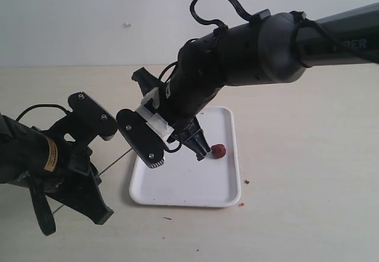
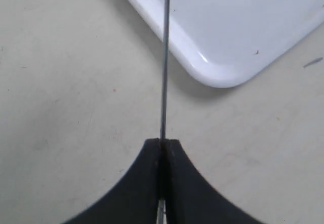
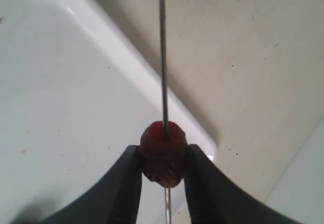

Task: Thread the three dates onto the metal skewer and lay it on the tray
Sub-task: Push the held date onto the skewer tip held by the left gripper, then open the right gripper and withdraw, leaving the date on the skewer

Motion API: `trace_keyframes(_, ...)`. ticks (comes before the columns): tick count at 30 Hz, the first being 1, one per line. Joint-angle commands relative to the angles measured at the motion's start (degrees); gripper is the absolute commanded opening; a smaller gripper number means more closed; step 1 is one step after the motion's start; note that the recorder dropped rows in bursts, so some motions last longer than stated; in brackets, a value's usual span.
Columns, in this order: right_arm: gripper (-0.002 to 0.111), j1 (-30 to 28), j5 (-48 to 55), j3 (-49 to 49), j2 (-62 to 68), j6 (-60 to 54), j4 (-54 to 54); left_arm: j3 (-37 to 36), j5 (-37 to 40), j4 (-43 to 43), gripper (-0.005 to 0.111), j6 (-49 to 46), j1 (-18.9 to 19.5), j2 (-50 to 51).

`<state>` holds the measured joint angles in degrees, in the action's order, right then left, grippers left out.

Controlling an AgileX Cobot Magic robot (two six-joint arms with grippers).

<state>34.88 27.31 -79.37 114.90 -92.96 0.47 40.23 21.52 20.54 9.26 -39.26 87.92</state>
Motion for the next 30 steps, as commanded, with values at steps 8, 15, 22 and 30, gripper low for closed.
trace_keyframes(8, 0.071, 0.4, -0.1, 0.1, -1.1, 2.4, 2.7, 1.1, -6.7, 0.2, 0.0, 0.1, -0.1, -0.2)
trace_keyframes(15, 0.071, 0.4, -1.0, 0.1, -5.2, 7.4, 2.0, 1.1, -6.3, -0.6, 0.0, 0.5, -0.1, -0.2)
trace_keyframes(22, 0.071, 0.3, -1.0, 0.1, -8.9, 9.7, 0.9, 1.1, -4.6, -0.7, 0.0, 1.5, -0.1, -0.2)
trace_keyframes(30, 0.071, -0.4, -0.2, 0.1, -10.9, 27.3, -15.0, 1.1, 2.4, 0.1, 0.0, 1.5, -0.1, -0.2)
